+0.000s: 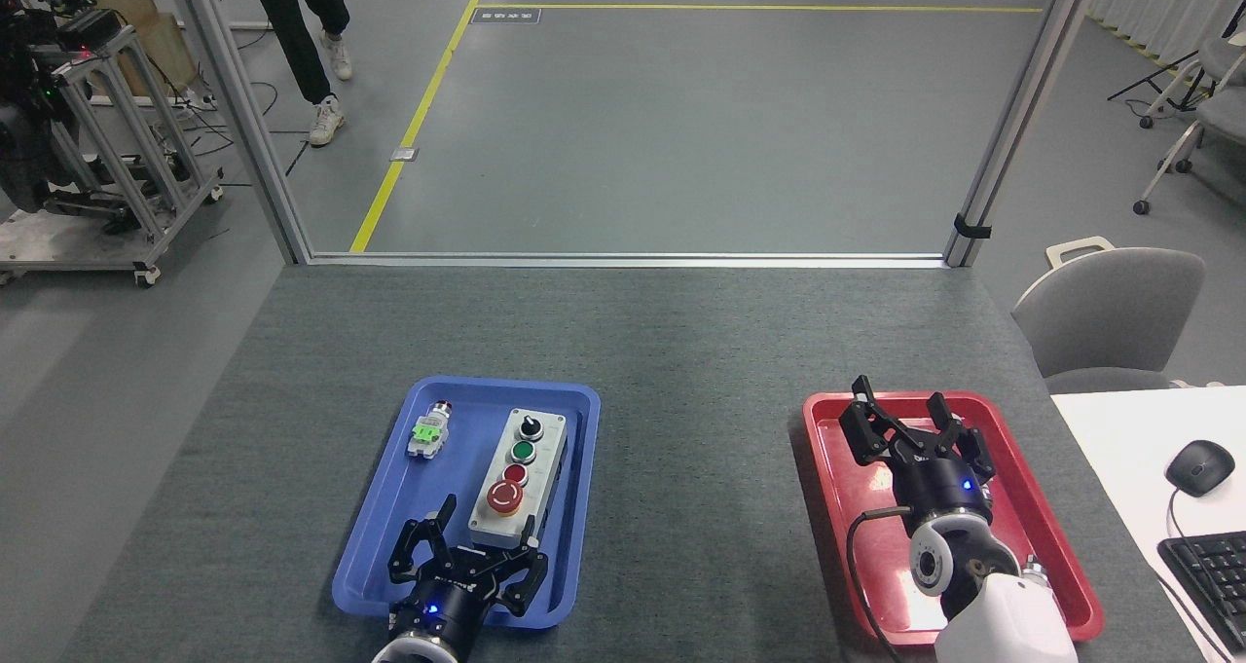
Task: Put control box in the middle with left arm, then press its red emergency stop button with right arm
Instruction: 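Close the left gripper around the near end of the control box, then lift and carry the control box with the left gripper to the table middle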
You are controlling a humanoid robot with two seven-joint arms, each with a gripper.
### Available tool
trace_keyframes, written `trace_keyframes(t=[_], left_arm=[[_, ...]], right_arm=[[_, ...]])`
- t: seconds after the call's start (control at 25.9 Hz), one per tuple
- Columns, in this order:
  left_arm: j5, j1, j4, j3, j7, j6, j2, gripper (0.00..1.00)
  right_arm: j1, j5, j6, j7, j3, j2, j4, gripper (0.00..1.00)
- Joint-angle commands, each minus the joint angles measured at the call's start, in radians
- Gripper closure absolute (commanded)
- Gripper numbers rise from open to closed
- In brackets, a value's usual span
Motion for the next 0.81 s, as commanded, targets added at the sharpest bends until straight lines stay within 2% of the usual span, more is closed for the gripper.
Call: trace_keyframes(t=[0.0, 0.5, 0.77], left_arm=[[0.002, -0.026, 0.045, 0.000, -0.014, -0.001, -0.008, 0.01], [0.057, -0.053, 0.045, 0.001, -0.048, -0.034, -0.007, 0.01], [0.055, -0.118, 0.154, 0.001, -0.046, -0.021, -0.010, 0.01]], right_arm=[[0.000, 0.001, 0.000, 0.001, 0.001, 0.000, 0.000, 0.00], [0.000, 0.001, 0.000, 0.001, 0.001, 0.004, 0.000, 0.00], [0.002, 0.001, 0.000, 0.001, 0.001, 0.004, 0.000, 0.00]])
